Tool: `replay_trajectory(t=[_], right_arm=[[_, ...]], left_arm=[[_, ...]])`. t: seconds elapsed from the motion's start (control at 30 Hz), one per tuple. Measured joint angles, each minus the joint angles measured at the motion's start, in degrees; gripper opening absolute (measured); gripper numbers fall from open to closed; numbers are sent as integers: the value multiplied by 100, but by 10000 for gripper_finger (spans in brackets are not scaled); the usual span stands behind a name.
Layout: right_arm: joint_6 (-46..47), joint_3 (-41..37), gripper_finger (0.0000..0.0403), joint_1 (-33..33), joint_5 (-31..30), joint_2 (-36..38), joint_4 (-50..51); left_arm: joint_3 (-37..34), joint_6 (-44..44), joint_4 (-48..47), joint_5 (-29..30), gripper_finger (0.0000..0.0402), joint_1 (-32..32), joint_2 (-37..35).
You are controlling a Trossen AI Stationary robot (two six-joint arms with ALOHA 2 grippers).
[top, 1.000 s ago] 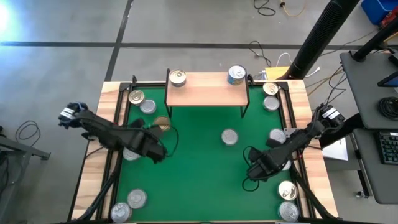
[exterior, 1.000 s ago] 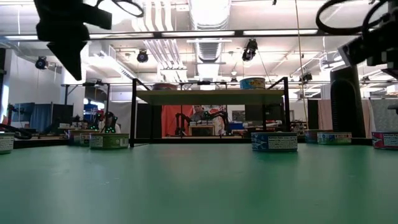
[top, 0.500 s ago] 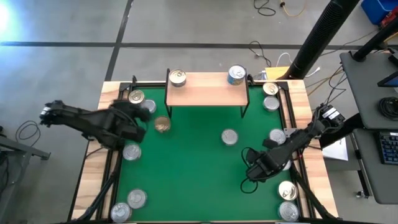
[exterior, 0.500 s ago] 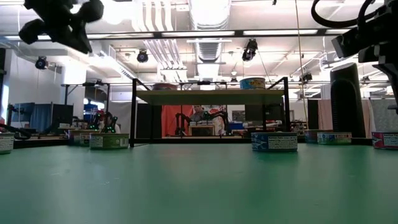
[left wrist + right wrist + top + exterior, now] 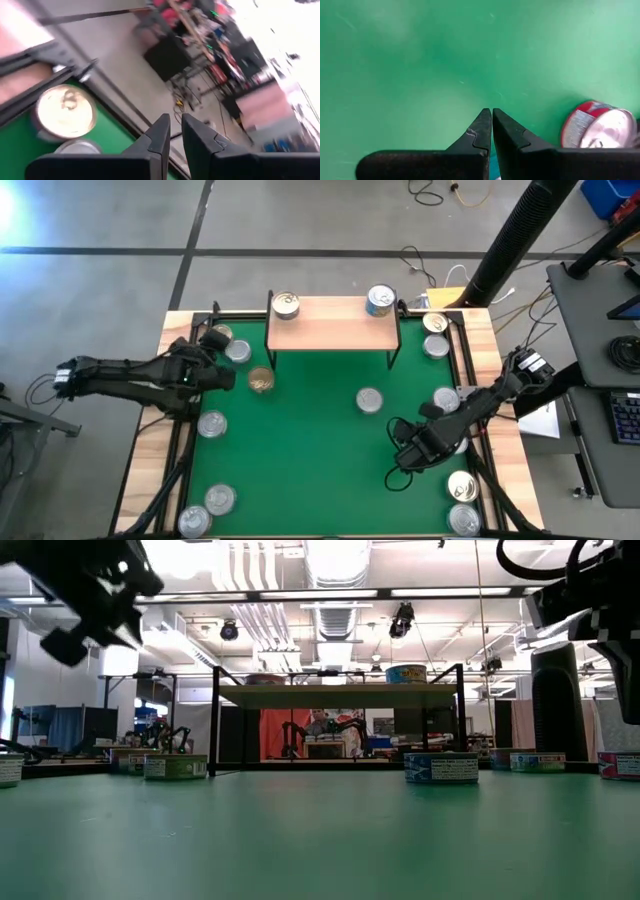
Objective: Stack canned seafood by type on shelf
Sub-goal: Stack the blue pink tuna can on top of the blue pink tuna can on the shelf
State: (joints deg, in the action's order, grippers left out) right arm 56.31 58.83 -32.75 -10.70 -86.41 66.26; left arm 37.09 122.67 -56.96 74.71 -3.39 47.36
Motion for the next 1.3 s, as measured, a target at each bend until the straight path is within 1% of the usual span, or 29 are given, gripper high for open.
replay_trajectory(t=[0.07, 0.17, 0.27, 0.33, 0.4, 0.47, 0.63, 0.7, 0.77, 0.83, 0.9, 0.93, 1.0, 1.13, 1.23, 1.3], right_arm=[[-34, 0, 9, -24, 0, 0, -118], [-357, 0, 9, -37, 4, 0, -364], [-632, 0, 9, -37, -1, 0, -634], [-688, 0, 9, -37, -2, 0, -842], [-725, 0, 9, -37, -2, 0, -1016], [-799, 0, 9, -37, -19, 0, -1160], [-985, 0, 9, -35, -255, 0, -1336], [-937, 0, 9, -35, -289, 2, -1342], [-842, -27, 9, -37, -305, 2, -1431], [-789, -86, 9, -48, -309, 2, -1595], [-791, -125, 9, -48, -308, 2, -1647], [-791, -139, 9, -48, -308, 2, -1667], [-791, -160, 9, -48, -308, 2, -1701], [-787, -164, 9, -48, -316, 2, -1742], [-742, -164, 9, -48, -500, 2, -1765], [-763, -164, 9, -48, -669, 2, -1777]], left_arm=[[-200, 215, 369, -225, 33, -292, 1], [-449, 151, 1105, -401, 33, -621, 109], [-620, -472, 1759, -416, 33, -919, 283], [-646, -932, 2012, -418, 33, -1129, 459], [-650, -1093, 2047, -451, 33, -1309, 628], [-629, -864, 2044, -662, 33, -1512, 763], [-617, 146, 2039, -1651, 33, -2189, 1074], [-611, 339, 2117, -1980, 33, -2354, 1186], [-579, 345, 2257, -2266, 33, -2376, 1249], [-537, -91, 2388, -2312, 33, -2370, 1302], [-514, -657, 2400, -2168, 33, -2376, 1371], [-502, -767, 2403, -2100, 33, -2393, 1402], [-501, -611, 2405, -2005, 33, -2460, 1413], [-501, 137, 2417, -2139, 33, -2718, 1401], [-501, 124, 2447, -2467, 33, -3084, 1406], [-500, -24, 2474, -2864, 33, -3410, 1436]])
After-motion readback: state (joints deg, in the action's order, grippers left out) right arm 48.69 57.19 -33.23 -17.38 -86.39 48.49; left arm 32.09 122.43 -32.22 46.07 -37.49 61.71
